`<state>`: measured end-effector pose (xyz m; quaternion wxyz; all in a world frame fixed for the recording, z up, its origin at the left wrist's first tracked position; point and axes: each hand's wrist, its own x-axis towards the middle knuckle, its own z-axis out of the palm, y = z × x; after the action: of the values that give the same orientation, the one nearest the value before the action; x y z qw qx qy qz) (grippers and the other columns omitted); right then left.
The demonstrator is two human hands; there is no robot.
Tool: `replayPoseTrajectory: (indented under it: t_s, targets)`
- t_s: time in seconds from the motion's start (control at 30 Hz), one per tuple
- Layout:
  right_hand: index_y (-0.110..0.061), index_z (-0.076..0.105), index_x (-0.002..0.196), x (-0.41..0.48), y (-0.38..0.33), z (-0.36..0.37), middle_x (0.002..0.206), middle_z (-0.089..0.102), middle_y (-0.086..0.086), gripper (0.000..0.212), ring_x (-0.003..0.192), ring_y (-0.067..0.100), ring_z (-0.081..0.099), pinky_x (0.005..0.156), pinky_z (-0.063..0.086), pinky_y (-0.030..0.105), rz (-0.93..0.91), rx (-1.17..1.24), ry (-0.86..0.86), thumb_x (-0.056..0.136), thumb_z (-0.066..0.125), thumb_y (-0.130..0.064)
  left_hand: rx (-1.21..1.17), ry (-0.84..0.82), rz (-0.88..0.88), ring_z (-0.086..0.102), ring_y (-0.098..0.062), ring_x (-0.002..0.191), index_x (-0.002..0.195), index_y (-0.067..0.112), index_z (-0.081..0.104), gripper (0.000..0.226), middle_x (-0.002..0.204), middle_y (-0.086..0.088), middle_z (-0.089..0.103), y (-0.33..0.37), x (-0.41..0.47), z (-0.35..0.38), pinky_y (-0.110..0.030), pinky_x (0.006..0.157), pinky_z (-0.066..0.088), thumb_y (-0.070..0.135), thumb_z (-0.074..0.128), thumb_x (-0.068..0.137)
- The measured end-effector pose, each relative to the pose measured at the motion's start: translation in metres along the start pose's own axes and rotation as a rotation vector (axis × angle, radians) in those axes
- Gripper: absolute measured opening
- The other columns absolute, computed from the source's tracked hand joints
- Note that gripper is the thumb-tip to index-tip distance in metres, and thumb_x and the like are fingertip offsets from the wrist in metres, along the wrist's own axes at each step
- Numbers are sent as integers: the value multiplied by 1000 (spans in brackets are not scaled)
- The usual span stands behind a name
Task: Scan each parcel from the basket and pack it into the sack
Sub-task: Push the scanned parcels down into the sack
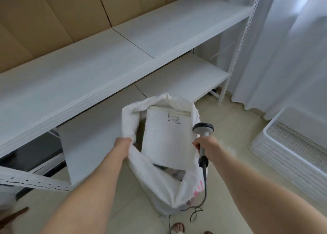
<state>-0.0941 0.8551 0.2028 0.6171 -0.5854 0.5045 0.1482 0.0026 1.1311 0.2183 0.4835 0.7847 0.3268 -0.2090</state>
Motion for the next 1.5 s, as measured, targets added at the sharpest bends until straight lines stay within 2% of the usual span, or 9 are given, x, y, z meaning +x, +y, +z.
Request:
replayPoseTrajectory:
  t_s: [0.2, 0.4, 0.6, 0.83, 1.07, 1.17, 1.27, 1.4, 1.5]
  targets:
    - [-10, 47, 114, -14, -16, 19, 86, 49, 10, 37, 75, 28, 54, 71, 54, 41, -132, 314, 69, 84, 66, -3, 46, 166, 159, 57, -36, 107, 128, -3, 49, 48, 127, -20, 55, 41, 9, -46, -37, 84, 49, 10, 66, 85]
    - [-8, 56, 122, -12, 1, 9, 127, 48, 18, 41, 116, 37, 49, 98, 46, 48, -50, -7, 331, 84, 69, -17, 417, 39, 268, 55, -28, 95, 131, 9, 42, 65, 126, -12, 54, 32, -5, -1, -35, 70, 45, 41, 70, 82]
    - [-5, 62, 118, -10, 16, 0, 82, 52, 5, 33, 70, 19, 48, 64, 40, 32, -65, 38, 39, 86, 65, 0, 491, -104, 300, 50, -33, 122, 142, 12, 30, 74, 141, -12, 45, 31, -12, 55, -41, 92, 47, 30, 71, 84]
    - [9, 58, 113, 13, 27, 25, 89, 59, 16, 30, 67, 22, 57, 59, 50, 27, -68, 178, -11, 84, 55, 16, 240, -144, 208, 51, -32, 120, 140, 11, 40, 62, 135, -10, 51, 12, 0, 78, -43, 98, 46, 34, 64, 87]
    - [-9, 60, 122, 8, 5, 19, 93, 55, 4, 39, 71, 16, 47, 62, 41, 28, -125, 313, -3, 85, 61, 1, 520, -555, -80, 65, -24, 88, 101, 12, 55, 34, 100, -9, 66, 9, -20, 53, -37, 72, 56, 29, 76, 80]
    - [-13, 62, 112, 7, 12, 10, 101, 53, 9, 29, 79, 22, 48, 72, 44, 37, -24, 193, -64, 84, 64, -6, 181, -593, -122, 65, -19, 68, 98, 7, 57, 13, 79, -7, 68, 20, -27, 55, -32, 61, 57, 18, 62, 92]
    - [-9, 58, 100, 10, 27, 14, 97, 52, 12, 20, 87, 29, 50, 80, 46, 43, 75, 103, -145, 82, 67, -11, -339, -367, -30, 61, -24, 83, 116, 7, 54, 26, 97, -11, 61, 43, -15, 53, -38, 72, 56, 16, 61, 92]
    - [-9, 53, 84, 26, 37, 26, 90, 53, 12, 16, 85, 30, 52, 79, 49, 41, 51, 64, -79, 80, 69, -8, -383, -386, -81, 62, -32, 102, 121, 7, 54, 41, 113, -15, 61, 39, -8, 41, -47, 85, 54, 20, 69, 86]
    - [-6, 54, 85, 30, 37, 29, 97, 56, 17, 15, 89, 33, 54, 87, 51, 44, 28, 65, -63, 78, 67, -6, -297, -424, -102, 64, -30, 89, 115, 7, 55, 42, 101, -13, 63, 25, -12, 39, -41, 70, 56, 21, 75, 80]
